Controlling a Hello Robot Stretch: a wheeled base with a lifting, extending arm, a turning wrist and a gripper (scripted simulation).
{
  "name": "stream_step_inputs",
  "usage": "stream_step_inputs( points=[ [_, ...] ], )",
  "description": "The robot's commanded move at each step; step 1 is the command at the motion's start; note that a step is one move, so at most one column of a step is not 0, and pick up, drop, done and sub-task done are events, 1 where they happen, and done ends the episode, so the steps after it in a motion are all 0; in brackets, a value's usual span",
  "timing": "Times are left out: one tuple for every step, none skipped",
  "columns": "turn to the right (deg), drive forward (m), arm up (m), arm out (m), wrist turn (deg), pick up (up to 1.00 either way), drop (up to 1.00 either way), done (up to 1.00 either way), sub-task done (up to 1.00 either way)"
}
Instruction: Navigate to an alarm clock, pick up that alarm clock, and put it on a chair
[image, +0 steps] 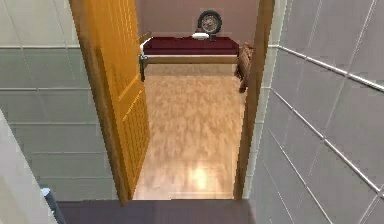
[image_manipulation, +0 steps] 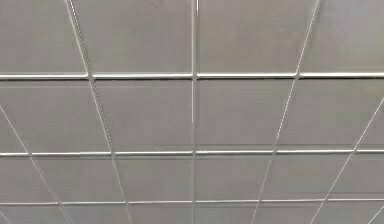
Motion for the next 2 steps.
stream_step_inputs(
  points=[
    [0.0, 1.00, 0.00, 0.00, 0.0, 0.00, 0.00, 0.00, 0.00],
    [0.0, 0.50, 0.00, 0.00, 0.0, 0.00, 0.00, 0.00, 0.00]
  ],
)
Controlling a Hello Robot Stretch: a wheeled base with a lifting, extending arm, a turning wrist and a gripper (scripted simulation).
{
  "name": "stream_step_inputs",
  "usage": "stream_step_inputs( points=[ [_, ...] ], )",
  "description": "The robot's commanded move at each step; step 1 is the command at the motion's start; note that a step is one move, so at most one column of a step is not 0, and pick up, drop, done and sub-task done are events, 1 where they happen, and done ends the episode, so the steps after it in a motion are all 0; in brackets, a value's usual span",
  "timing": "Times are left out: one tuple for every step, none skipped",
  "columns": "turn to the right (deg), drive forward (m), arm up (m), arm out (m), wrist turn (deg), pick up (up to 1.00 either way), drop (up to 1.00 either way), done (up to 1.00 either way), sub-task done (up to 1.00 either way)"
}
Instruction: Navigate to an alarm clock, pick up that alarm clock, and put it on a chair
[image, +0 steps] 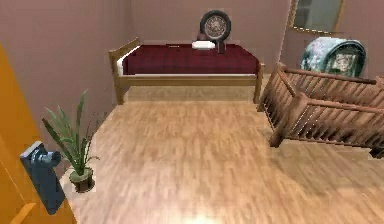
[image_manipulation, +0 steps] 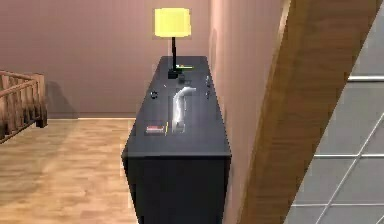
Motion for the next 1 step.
stream_step_inputs(
  points=[
    [0.0, 1.00, 0.00, 0.00, 0.0, 0.00, 0.00, 0.00, 0.00]
  ],
)
